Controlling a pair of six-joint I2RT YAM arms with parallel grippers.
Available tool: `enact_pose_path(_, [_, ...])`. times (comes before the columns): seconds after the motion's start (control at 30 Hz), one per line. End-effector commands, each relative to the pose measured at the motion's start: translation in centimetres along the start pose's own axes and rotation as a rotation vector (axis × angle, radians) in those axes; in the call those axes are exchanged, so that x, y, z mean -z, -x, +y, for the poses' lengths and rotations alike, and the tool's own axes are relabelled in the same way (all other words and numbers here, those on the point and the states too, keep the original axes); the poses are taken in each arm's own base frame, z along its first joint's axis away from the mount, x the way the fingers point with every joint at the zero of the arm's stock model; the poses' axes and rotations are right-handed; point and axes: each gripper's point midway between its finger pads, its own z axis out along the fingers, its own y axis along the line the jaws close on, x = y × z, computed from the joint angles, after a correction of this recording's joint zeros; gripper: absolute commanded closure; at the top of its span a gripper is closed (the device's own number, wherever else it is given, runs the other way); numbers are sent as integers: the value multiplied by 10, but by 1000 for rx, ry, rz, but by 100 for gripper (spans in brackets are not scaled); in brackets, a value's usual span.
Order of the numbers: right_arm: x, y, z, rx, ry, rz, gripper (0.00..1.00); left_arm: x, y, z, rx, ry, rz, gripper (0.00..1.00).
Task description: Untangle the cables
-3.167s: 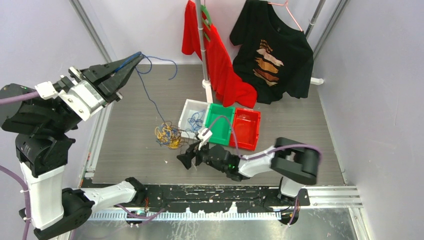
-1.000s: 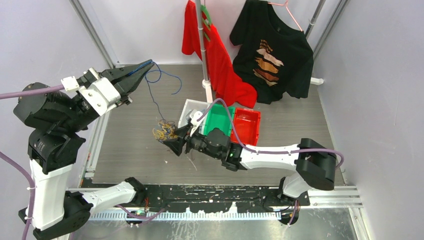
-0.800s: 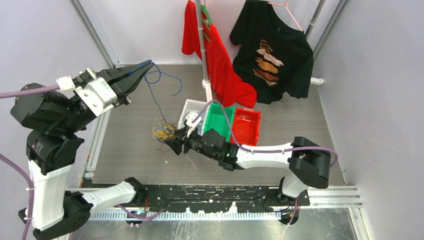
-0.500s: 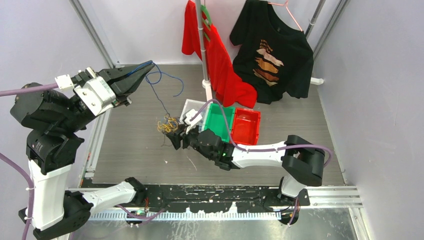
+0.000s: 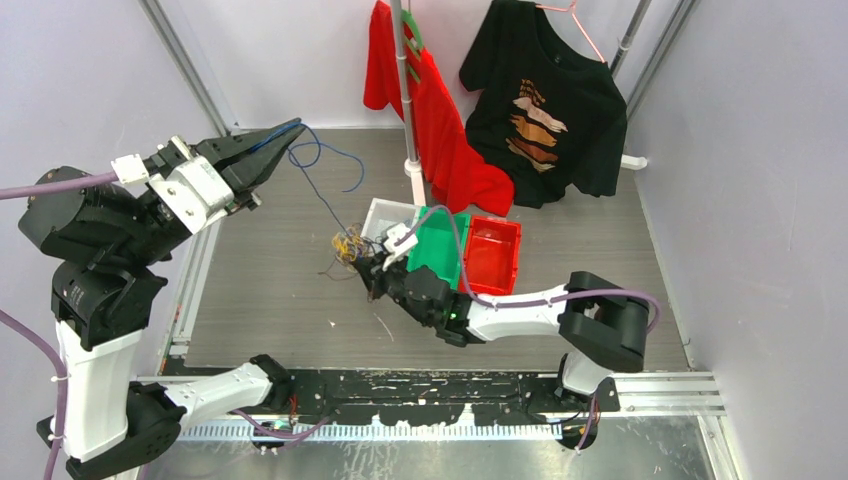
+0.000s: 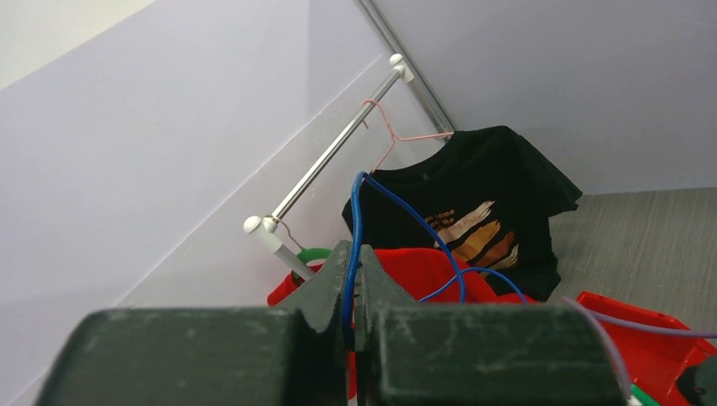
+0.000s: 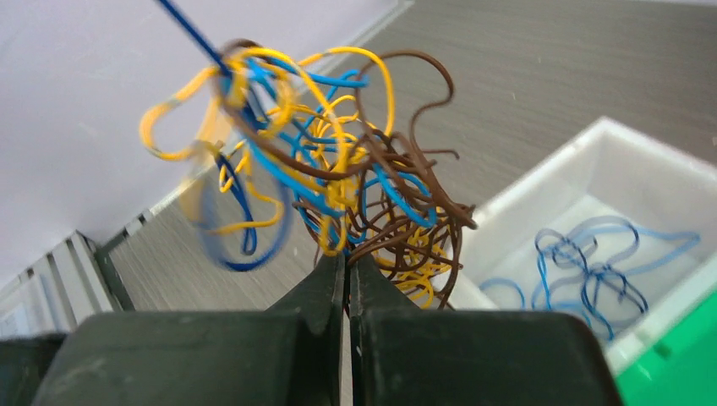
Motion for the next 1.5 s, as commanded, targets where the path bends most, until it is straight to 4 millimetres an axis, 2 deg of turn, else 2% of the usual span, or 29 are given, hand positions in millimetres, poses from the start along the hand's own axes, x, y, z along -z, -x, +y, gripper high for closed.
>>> enact_pose_path(0.0, [29, 6, -9, -97, 9, -11, 99, 7, 24, 33, -151, 128, -53, 100])
enact_pose_path(0.2, [72, -34, -15, -124, 15, 155, 99, 4, 20, 71, -363, 283, 3, 100])
enact_pose_path(0.4, [102, -73, -17, -134, -27, 308, 99, -1, 32, 104, -559, 396, 32, 100])
enact_pose_path(0.57, [118, -99, -29, -157, -107, 418, 99, -9, 63, 132, -676, 496, -22, 100])
enact_pose_path(0.73, [119, -100, -32, -167, -134, 431, 99, -18, 102, 157, -798, 612, -118, 100])
enact_pose_path(0.87, [117, -106, -29, -158, -139, 468, 99, -11, 142, 172, -892, 742, -241, 100])
enact_pose_path(0.9, [117, -106, -28, -159, -133, 469, 99, -11, 144, 174, -869, 746, -253, 100])
enact_pose_path(0.97, [117, -103, -27, -160, -122, 456, 99, -22, 129, 165, -794, 648, -214, 100])
enact_pose_path(1.07, [120, -94, -25, -166, -88, 417, 99, -37, 82, 138, -659, 486, -127, 100])
enact_pose_path(1.13, [123, -87, -25, -167, -71, 396, 99, -40, 49, 113, -571, 383, -74, 100])
enact_pose_path(1.2, [126, -81, -25, -161, -56, 383, 99, -32, 25, 92, -476, 318, -34, 100])
enact_pose_path(1.3, [133, -74, -27, -163, -47, 370, 99, -35, -27, 53, -292, 204, 57, 100])
enact_pose_path(1.4, [139, -70, -29, -185, -44, 358, 99, -35, -65, 12, -185, 80, 103, 100])
enact_pose_path(1.47, [144, -68, -32, -207, -47, 349, 99, -36, -91, -5, -131, 45, 150, 100])
